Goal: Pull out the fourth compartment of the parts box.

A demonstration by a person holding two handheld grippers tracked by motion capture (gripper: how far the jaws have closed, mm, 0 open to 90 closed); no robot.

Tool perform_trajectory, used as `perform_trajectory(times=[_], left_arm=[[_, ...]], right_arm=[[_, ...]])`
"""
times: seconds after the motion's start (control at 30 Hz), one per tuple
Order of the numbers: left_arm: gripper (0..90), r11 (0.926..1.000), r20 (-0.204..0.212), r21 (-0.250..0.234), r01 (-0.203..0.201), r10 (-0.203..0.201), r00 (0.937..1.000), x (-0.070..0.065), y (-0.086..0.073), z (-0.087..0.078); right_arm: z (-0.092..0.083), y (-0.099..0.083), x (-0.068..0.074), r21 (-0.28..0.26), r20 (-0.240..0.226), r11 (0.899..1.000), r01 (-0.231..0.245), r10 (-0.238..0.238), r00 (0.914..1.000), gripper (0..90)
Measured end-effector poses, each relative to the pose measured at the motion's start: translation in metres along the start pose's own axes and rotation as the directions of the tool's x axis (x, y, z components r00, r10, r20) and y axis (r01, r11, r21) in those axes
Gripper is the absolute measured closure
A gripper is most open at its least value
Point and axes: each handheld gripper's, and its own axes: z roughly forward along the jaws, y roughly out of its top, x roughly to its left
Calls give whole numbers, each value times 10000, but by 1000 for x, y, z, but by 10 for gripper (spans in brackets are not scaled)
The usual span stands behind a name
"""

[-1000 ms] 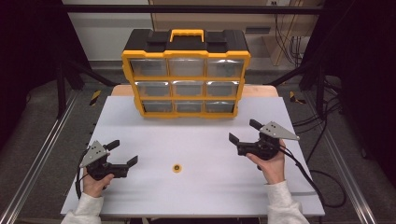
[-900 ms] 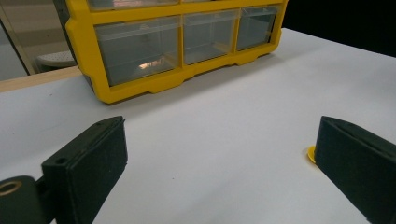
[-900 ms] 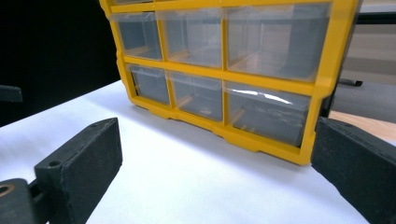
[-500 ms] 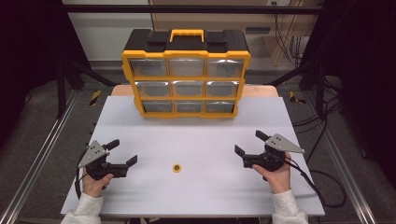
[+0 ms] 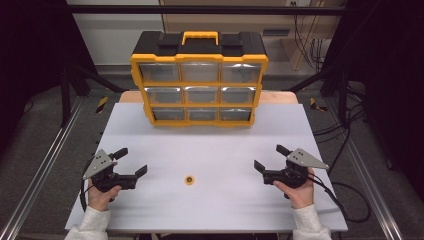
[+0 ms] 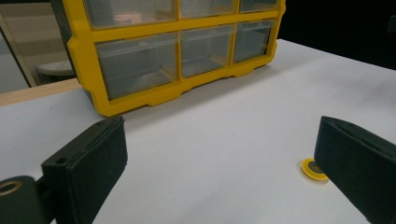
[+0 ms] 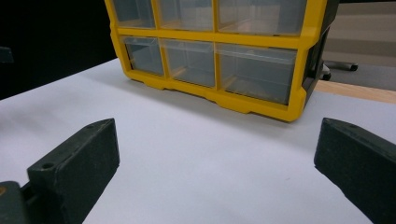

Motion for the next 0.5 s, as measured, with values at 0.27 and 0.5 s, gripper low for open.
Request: perform_trajectory(times=[0.27,0.5], left_arm=[[27,9991,274,60,-420,418,9988,-3,10,4],[35,9923,229,210,-1217,1212,9924,-2,25,6]], right_arm=[[0,-2,2,81,-77,10000,12,-11,10000,7],[-3,-4,0,17,-27,10000,-42,43,10000,7]])
